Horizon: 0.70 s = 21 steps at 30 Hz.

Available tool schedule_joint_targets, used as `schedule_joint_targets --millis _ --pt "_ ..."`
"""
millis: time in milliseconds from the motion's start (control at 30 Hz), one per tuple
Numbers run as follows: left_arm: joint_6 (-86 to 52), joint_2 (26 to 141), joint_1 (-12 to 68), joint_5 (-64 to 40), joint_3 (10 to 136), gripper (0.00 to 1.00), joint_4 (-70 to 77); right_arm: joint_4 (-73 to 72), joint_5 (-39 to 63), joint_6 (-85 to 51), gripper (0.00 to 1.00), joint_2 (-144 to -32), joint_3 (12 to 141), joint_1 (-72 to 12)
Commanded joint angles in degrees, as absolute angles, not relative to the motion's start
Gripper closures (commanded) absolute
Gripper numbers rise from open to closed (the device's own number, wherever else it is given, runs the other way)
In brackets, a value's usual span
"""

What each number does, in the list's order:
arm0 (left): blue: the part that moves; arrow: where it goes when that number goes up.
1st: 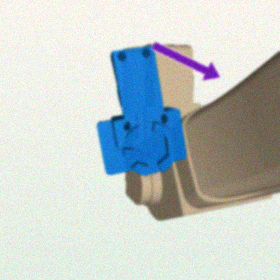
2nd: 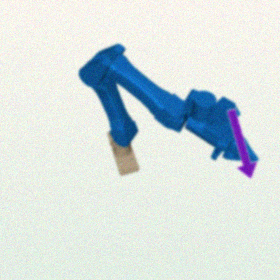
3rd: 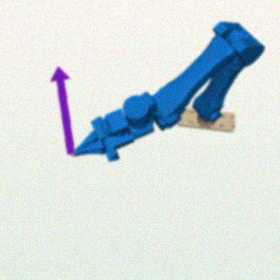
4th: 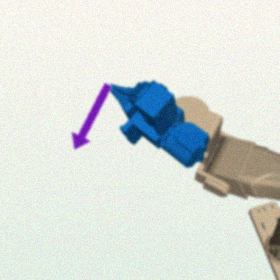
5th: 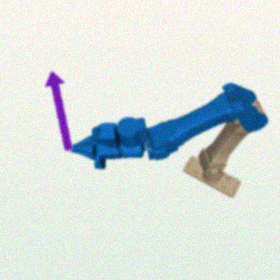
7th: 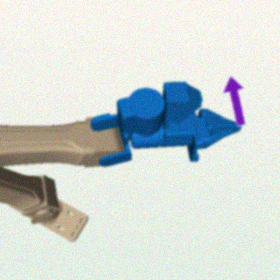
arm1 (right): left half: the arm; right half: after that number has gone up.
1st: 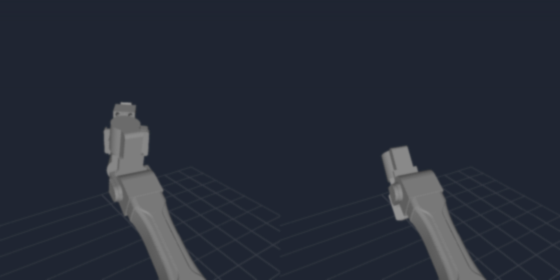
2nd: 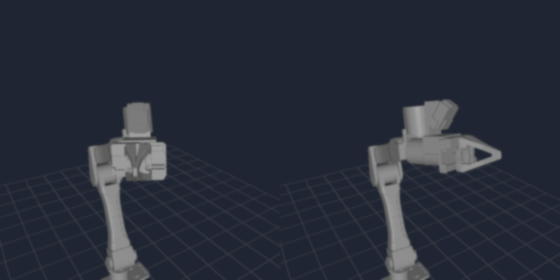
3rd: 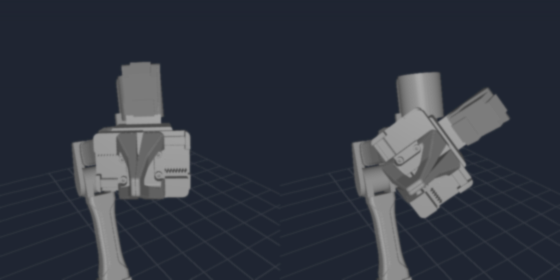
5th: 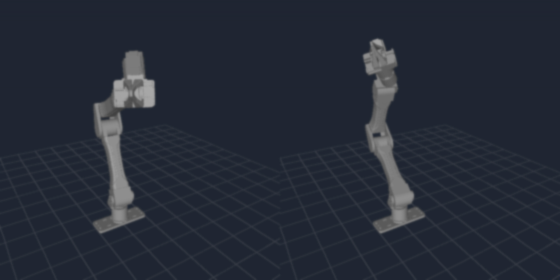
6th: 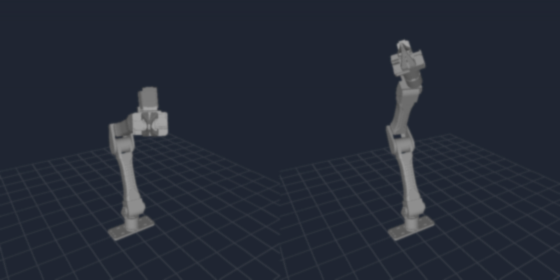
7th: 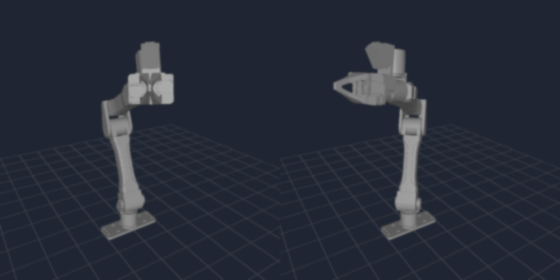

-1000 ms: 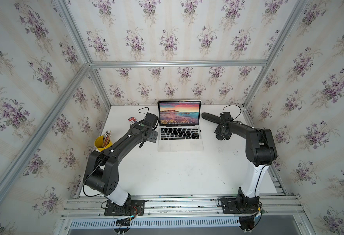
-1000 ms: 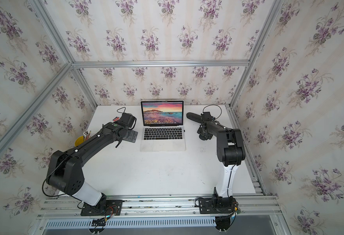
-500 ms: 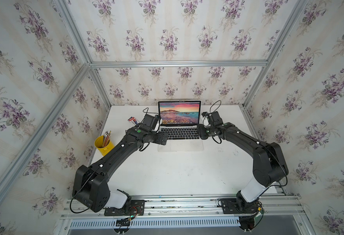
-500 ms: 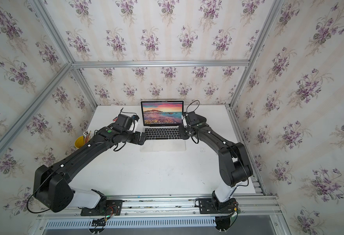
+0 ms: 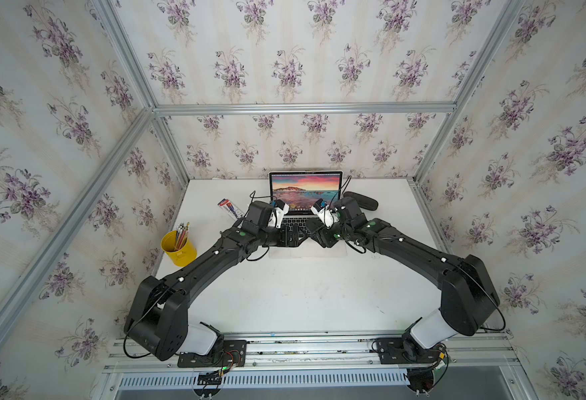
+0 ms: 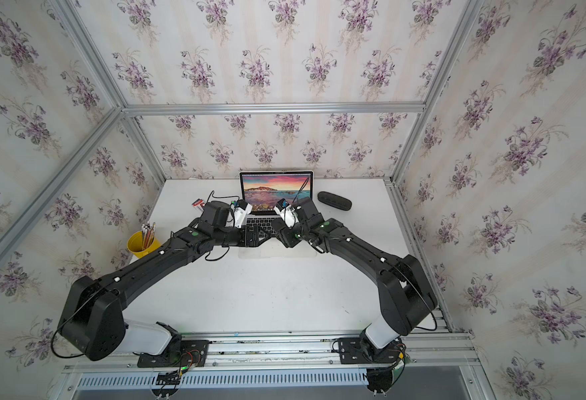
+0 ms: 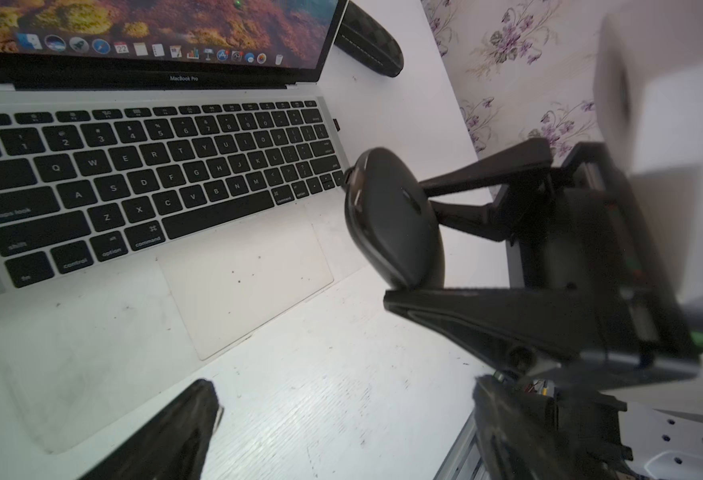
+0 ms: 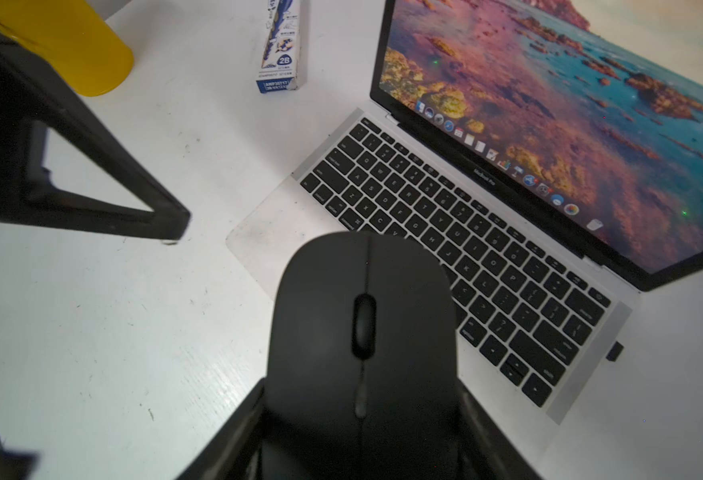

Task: Remove the wireless mouse receiver from the laptop
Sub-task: Pick up the mouse from the center of the board.

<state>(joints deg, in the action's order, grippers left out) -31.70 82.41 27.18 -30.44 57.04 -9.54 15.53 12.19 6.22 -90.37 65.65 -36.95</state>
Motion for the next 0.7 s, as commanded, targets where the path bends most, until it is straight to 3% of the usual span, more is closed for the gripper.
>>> schedule_joint_targets --millis 0,433,667 --pt "-38.54 83.5 27.2 -32.66 55.69 0.01 0.94 13.8 13.67 7.47 0.69 -89.91 65.3 -37.95" --pt "-47.53 90.28 27.66 -35.57 52.85 0.0 12.94 12.91 15.11 7.73 0.69 -88.44 64.57 -39.2" --pt "-49.78 92.37 27.77 -37.53 52.87 0.26 16.42 12.3 16.7 7.73 0.69 -86.66 64.06 -39.29"
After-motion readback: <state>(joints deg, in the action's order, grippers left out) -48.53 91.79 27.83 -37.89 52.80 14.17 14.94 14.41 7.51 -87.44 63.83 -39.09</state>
